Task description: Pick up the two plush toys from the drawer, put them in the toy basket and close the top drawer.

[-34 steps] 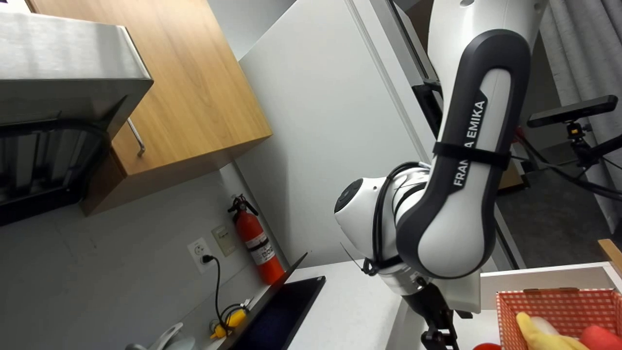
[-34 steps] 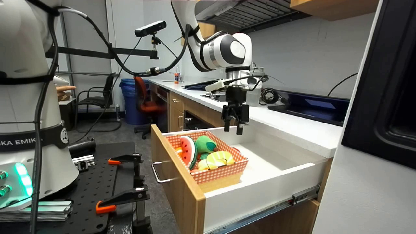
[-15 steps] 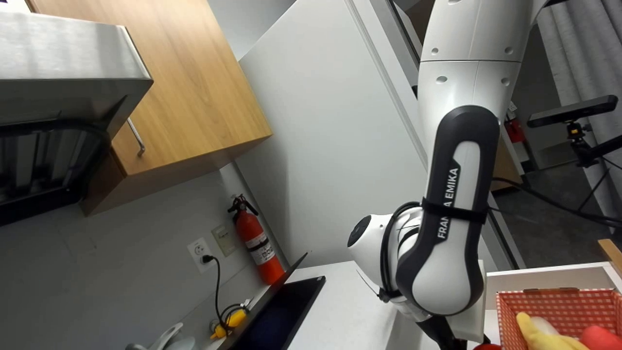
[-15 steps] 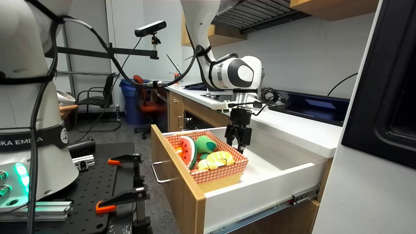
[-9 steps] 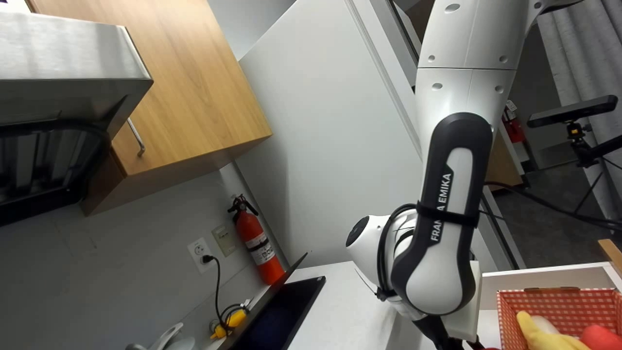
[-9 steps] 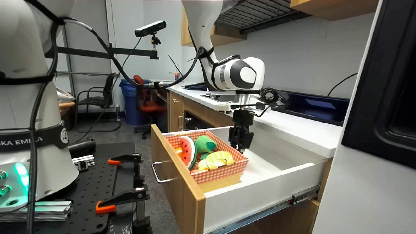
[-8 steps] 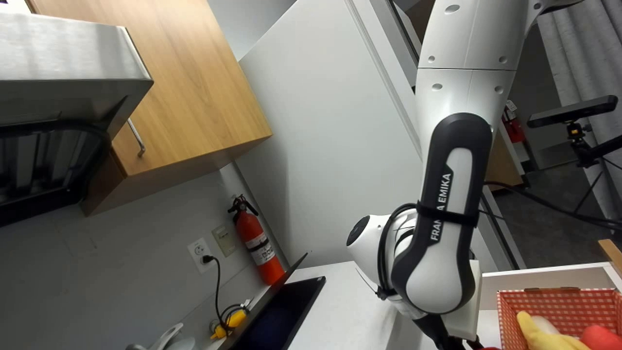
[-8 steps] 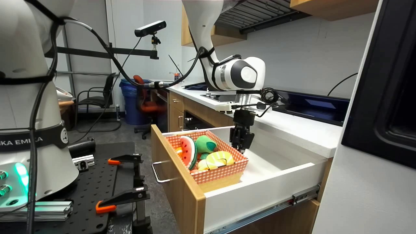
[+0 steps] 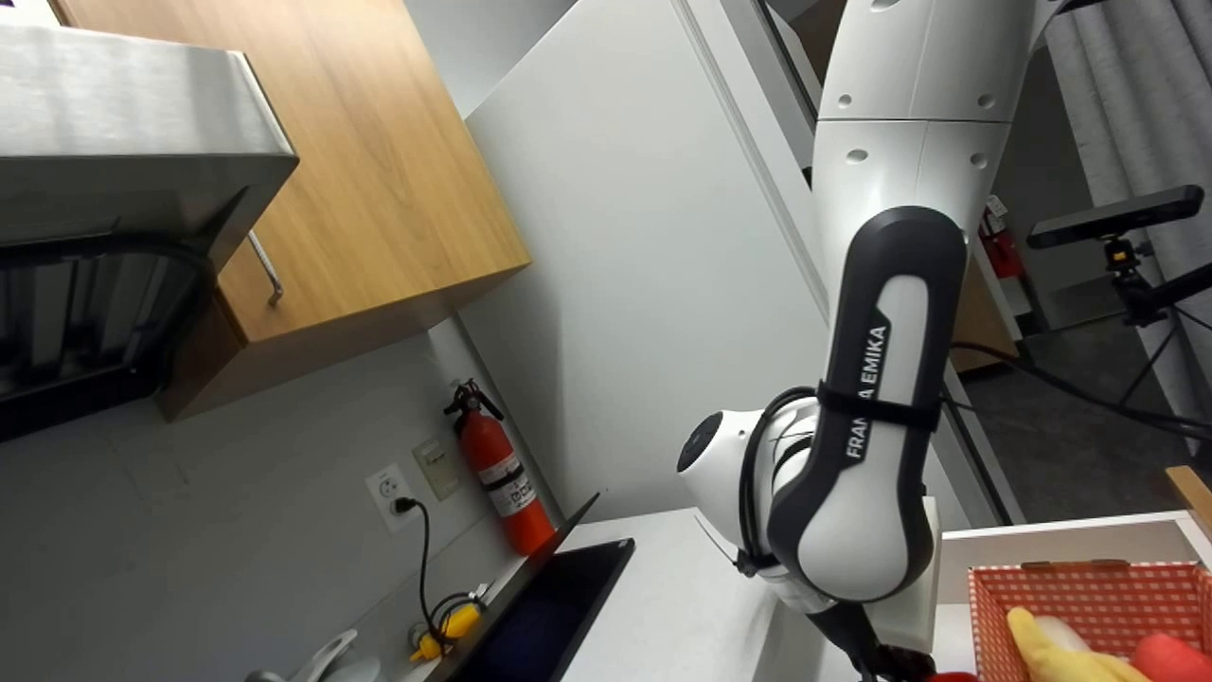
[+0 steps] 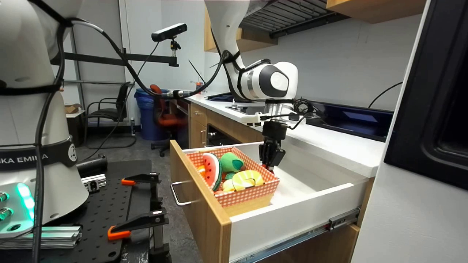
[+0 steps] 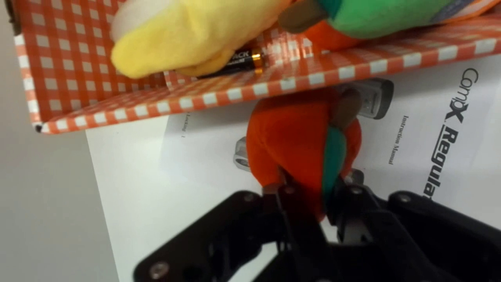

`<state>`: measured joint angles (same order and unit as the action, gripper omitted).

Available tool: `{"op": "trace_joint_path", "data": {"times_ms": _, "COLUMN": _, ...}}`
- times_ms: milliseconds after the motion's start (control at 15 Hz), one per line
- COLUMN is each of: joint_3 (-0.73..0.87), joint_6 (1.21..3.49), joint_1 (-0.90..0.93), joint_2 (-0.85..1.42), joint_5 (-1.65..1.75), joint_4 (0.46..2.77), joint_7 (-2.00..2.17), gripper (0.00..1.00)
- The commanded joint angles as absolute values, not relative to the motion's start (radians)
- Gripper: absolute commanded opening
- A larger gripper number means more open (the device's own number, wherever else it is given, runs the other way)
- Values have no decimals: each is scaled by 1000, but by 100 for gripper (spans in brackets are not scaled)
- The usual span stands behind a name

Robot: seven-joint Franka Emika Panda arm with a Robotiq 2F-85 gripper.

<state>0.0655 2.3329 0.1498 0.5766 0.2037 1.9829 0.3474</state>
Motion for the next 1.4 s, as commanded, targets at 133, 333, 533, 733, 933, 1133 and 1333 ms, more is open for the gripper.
{"op": "trace_joint_path", "data": {"times_ms": 133, "joint_3": 97, "joint_6": 2386, "joint_1": 193, "joint_2": 403, "joint_5": 264, "joint_4": 2153, "joint_7": 414, "gripper": 4}}
{"op": "trace_joint_path", "data": {"times_ms": 333, "joint_3": 106, "joint_6": 2427, "joint_1": 208, "joint_2": 311, "joint_5": 309, "joint_4": 2229, "joint_7": 470, "gripper": 4}}
{"op": "trace_joint_path", "data": {"times_ms": 533, "joint_3": 106, "joint_6": 2452, "joint_1": 217, "joint_2": 229, "joint_5": 365, "joint_4": 2291, "joint_7": 540, "gripper": 4}}
{"op": "trace_joint_path", "data": {"times_ms": 733, "joint_3": 89, "joint_6": 2458, "joint_1": 212, "joint_2": 167, "joint_5": 408, "joint_4": 2341, "joint_7": 603, "gripper": 4}}
{"op": "trace_joint_path", "data": {"times_ms": 933, "joint_3": 61, "joint_6": 2452, "joint_1": 206, "joint_2": 125, "joint_5": 430, "joint_4": 2376, "joint_7": 649, "gripper": 4}}
{"op": "trace_joint_path", "data": {"times_ms": 1133, "joint_3": 33, "joint_6": 2453, "joint_1": 197, "joint_2": 103, "joint_5": 425, "joint_4": 2397, "joint_7": 674, "gripper": 4}}
{"op": "trace_joint_path", "data": {"times_ms": 1333, "joint_3": 12, "joint_6": 2456, "joint_1": 192, "joint_2": 89, "joint_5": 430, "joint_4": 2406, "joint_7": 702, "gripper": 4}}
